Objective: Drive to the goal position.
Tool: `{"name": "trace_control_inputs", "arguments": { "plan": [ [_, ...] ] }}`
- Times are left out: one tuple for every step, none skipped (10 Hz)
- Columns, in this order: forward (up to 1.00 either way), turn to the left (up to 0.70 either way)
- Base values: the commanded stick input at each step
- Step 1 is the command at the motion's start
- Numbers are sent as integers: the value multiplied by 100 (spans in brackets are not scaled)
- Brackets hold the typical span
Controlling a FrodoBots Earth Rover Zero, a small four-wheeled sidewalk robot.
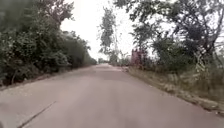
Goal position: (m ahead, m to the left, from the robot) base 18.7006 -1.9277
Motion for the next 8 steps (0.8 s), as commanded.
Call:
{"name": "trace_control_inputs", "arguments": {
  "plan": [
    [70, 0],
    [70, 0],
    [70, 0],
    [70, 0],
    [70, 0],
    [70, 0],
    [70, 0],
    [70, 0]
  ]
}}
